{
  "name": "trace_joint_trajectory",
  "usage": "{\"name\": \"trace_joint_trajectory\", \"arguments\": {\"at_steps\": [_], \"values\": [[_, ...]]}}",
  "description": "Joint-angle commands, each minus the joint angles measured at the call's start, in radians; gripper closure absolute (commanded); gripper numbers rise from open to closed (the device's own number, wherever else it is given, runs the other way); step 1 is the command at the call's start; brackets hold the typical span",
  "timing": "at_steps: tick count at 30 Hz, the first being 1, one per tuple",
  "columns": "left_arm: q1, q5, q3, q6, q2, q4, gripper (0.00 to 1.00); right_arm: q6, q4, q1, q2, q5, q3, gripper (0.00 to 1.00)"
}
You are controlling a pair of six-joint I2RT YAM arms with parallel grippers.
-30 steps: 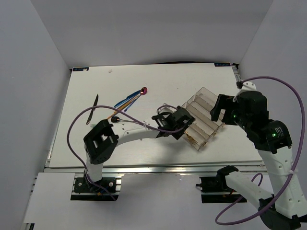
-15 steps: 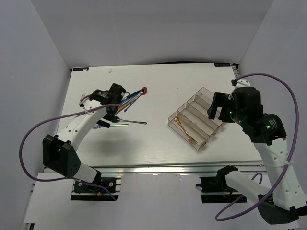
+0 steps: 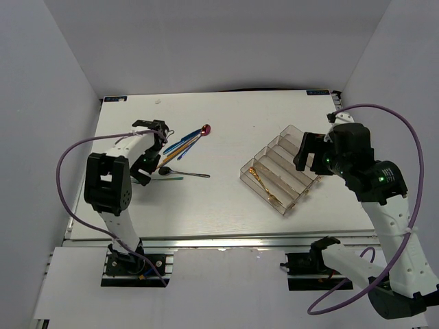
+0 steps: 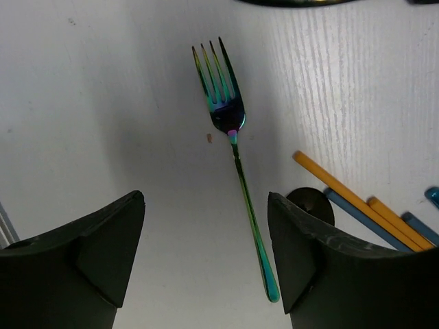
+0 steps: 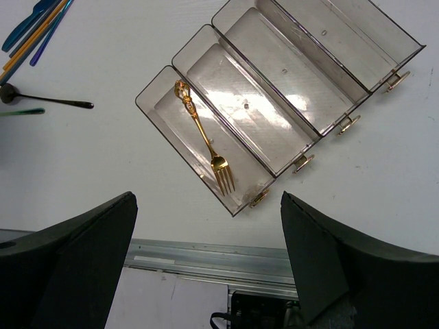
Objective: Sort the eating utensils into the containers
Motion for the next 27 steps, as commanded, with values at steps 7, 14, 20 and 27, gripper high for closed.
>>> {"name": "trace_joint_trajectory", "arguments": {"at_steps": [7,14,20,27], "values": [[0.017,0.049,-0.154,0.014,-0.126,0.25,0.26,-0.017,0.034,0.01,0.003,0.002,0.011,0.11],[0.027,0.072,-0.286,0.019,-0.142,0.427,0.31,-0.023,0.03,0.028,0.026,0.009,0.04,0.11],[0.029,0.11,-0.318,0.022,-0.068,0.479,0.4,-0.023,0.02,0.044,0.071,0.016,0.078,0.11],[0.031,0.152,-0.398,0.02,-0.068,0.53,0.49,-0.023,0.03,0.045,0.098,0.016,0.093,0.11]]}}
